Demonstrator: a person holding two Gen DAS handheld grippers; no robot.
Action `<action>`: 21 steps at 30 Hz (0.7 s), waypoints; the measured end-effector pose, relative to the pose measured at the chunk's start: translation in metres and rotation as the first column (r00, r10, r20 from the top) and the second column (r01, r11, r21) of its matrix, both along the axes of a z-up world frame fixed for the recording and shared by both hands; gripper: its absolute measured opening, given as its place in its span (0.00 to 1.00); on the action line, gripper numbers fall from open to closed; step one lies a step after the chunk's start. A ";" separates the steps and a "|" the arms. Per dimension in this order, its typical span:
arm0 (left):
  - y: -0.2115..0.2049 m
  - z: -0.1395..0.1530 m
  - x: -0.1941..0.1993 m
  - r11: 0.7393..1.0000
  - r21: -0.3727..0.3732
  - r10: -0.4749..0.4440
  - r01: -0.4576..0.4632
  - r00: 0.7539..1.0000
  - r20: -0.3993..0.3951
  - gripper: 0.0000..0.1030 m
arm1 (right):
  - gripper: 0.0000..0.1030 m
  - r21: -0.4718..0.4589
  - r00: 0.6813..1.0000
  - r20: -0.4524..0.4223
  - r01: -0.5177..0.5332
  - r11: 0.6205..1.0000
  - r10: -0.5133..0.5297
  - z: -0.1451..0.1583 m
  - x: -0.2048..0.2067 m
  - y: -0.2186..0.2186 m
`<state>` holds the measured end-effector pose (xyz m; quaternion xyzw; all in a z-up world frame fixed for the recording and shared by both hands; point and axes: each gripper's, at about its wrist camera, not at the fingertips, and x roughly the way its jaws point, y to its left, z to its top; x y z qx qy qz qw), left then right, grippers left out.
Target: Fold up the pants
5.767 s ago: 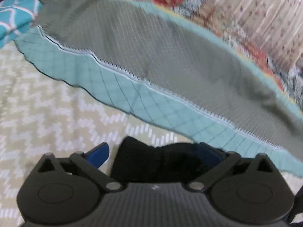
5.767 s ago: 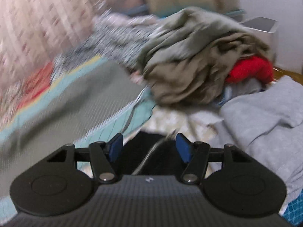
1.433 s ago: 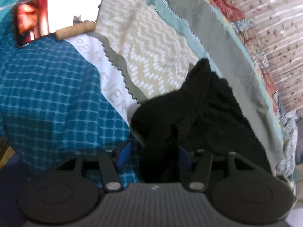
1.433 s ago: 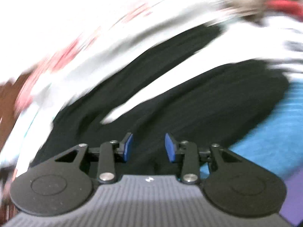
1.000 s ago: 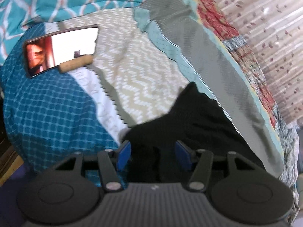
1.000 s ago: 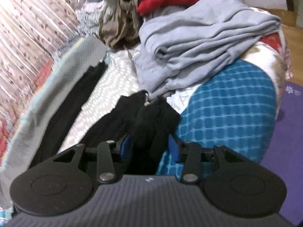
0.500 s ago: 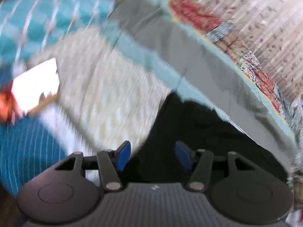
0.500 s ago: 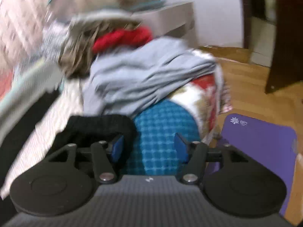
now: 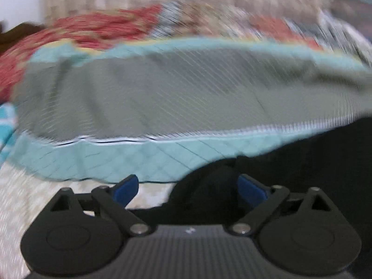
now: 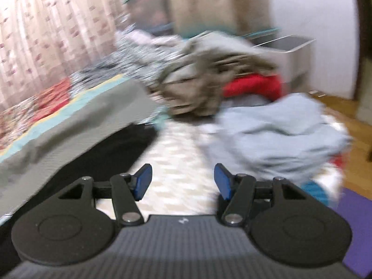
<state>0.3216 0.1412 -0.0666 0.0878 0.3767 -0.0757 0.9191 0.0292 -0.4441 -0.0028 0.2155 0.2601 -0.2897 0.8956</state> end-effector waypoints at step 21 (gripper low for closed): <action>-0.011 -0.048 0.022 0.999 0.016 -0.032 0.032 0.999 -0.034 0.48 | 0.60 0.366 0.956 -0.274 0.203 0.908 -0.103 -0.099 0.315 -0.077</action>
